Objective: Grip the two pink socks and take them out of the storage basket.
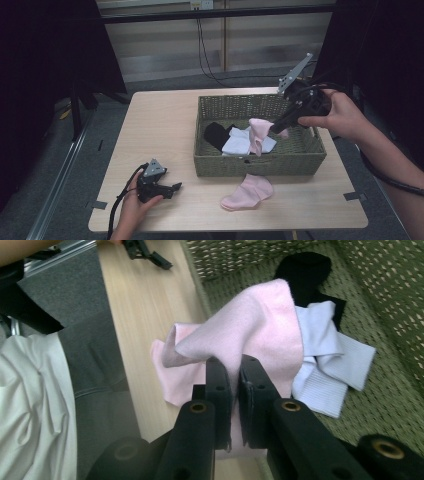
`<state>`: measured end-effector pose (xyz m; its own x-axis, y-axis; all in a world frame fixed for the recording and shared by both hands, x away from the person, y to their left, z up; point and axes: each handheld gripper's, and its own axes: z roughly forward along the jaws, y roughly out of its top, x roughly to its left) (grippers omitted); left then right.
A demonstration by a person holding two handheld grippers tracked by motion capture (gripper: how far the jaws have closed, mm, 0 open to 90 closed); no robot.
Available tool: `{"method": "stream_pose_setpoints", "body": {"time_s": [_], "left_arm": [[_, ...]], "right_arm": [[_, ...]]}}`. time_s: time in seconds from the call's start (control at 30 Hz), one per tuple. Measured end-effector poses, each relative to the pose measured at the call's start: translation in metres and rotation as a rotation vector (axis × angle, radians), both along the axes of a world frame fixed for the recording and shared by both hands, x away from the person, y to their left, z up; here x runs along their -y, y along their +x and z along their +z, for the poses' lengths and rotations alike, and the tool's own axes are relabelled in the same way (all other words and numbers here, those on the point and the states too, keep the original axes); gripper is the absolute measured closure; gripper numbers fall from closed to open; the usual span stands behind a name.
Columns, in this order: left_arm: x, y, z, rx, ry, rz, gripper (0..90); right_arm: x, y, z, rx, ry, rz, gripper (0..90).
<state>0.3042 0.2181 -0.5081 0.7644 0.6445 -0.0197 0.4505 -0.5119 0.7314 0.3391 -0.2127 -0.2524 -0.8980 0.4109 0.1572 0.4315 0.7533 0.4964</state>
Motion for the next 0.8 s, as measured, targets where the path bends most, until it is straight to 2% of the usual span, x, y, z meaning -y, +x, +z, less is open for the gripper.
{"method": "stream_pose_setpoints", "body": {"time_s": [0.2, 0.43, 0.53, 0.8], "left_arm": [[0.0, 0.0, 0.0, 0.0, 0.001, 0.0, 19.4], [-0.001, 0.0, 0.0, -0.001, 0.009, -0.007, 19.4], [-0.001, 0.0, 0.0, 0.0, 0.01, -0.007, 19.4], [-0.001, 0.0, 0.0, -0.001, 0.01, -0.007, 19.4]], "right_arm": [[-0.005, -0.008, -0.006, -0.007, 0.0, 0.031, 83.9], [-0.012, -0.015, -0.02, -0.029, -0.008, 0.076, 83.6], [-0.016, -0.018, -0.025, -0.037, -0.012, 0.079, 83.4], [-0.026, -0.024, -0.038, -0.061, -0.049, 0.118, 82.9]]}}
